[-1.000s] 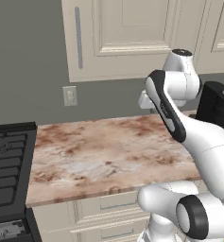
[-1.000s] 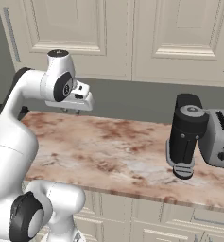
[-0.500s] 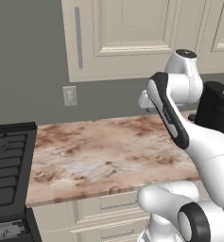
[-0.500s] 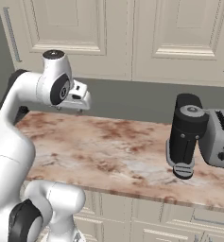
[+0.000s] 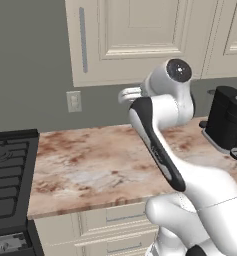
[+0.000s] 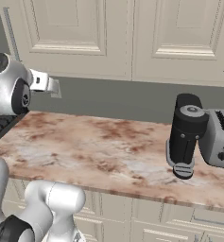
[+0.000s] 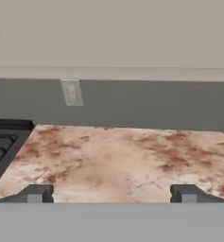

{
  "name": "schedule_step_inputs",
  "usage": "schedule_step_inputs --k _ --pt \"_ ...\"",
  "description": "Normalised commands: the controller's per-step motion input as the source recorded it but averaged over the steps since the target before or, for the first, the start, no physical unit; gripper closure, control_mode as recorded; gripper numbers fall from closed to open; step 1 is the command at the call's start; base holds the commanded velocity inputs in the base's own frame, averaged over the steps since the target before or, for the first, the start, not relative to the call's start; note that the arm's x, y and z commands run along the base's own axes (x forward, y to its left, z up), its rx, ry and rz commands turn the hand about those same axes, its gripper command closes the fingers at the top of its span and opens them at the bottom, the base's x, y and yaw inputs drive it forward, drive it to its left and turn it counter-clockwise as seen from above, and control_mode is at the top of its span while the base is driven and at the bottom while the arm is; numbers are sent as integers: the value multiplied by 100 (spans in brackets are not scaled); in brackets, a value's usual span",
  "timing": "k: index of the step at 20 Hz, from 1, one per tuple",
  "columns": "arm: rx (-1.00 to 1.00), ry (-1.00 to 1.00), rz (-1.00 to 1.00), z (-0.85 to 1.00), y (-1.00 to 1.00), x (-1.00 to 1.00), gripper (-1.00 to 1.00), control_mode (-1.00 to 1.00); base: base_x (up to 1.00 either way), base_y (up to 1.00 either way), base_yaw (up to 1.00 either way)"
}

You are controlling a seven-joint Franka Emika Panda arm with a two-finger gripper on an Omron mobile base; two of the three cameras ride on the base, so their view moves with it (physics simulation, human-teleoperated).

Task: Move the mayonnaise and condiment bottle from the cabinet to the dining counter.

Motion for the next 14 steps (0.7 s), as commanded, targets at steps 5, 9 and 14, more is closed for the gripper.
schedule_step_inputs --k 5,9,14 --pt "-3 -19 0 90 100 0 -100 -100 0 0 0" --pt "-1 -11 -1 68 100 2 -100 -100 0 0 0" --pt "0 -13 -6 18 90 18 -100 -100 0 0 0"
